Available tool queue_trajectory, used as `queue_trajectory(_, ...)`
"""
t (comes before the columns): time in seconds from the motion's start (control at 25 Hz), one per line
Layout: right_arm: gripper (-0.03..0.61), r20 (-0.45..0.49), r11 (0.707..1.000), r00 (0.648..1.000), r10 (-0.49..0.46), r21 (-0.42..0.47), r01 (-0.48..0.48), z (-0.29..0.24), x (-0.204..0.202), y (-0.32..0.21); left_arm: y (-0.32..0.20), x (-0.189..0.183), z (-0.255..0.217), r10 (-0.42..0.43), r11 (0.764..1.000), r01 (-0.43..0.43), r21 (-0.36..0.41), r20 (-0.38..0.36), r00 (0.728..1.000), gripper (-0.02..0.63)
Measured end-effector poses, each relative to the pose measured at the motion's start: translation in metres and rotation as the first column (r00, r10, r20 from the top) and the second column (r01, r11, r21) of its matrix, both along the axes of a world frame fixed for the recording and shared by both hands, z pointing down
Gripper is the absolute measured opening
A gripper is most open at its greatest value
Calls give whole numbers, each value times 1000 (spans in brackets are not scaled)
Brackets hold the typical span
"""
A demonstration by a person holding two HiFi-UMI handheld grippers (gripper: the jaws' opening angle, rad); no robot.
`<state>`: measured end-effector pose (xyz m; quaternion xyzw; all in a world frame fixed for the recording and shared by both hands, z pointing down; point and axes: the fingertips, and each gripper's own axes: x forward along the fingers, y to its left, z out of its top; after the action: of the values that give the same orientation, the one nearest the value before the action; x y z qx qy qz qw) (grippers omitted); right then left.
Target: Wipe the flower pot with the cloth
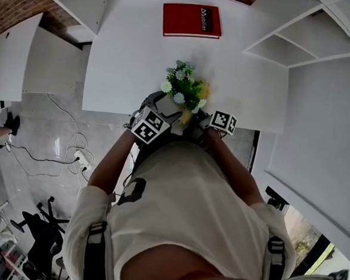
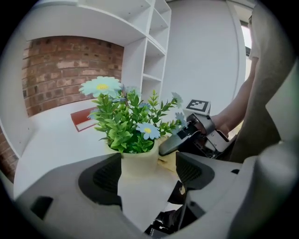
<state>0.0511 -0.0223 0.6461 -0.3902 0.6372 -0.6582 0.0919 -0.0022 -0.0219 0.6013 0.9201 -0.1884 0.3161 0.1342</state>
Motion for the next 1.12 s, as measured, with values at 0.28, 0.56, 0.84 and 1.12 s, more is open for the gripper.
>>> queue_trajectory(0.28,86,-46,998,998,-51,-23,50,-1,5,2,-19,-22,-1,-18,999,17,29,20,1000,362)
queue_trajectory(0.56,86,53,989,992,-112,107,106,-59,2,-11,-43,-9,-12,78,997,-77,22,-33,996,362)
queue_trajectory(0.84,86,120,976,987,-110,200,84,-69,-1,-18,-45,-1,-16,-60,997,64,40,-90,994,362)
queue_trajectory(1.12,81,46,993,999,-24,114,18,-33,-12,-14,-38,-9,2,-284,956,286,61,-49,958,362)
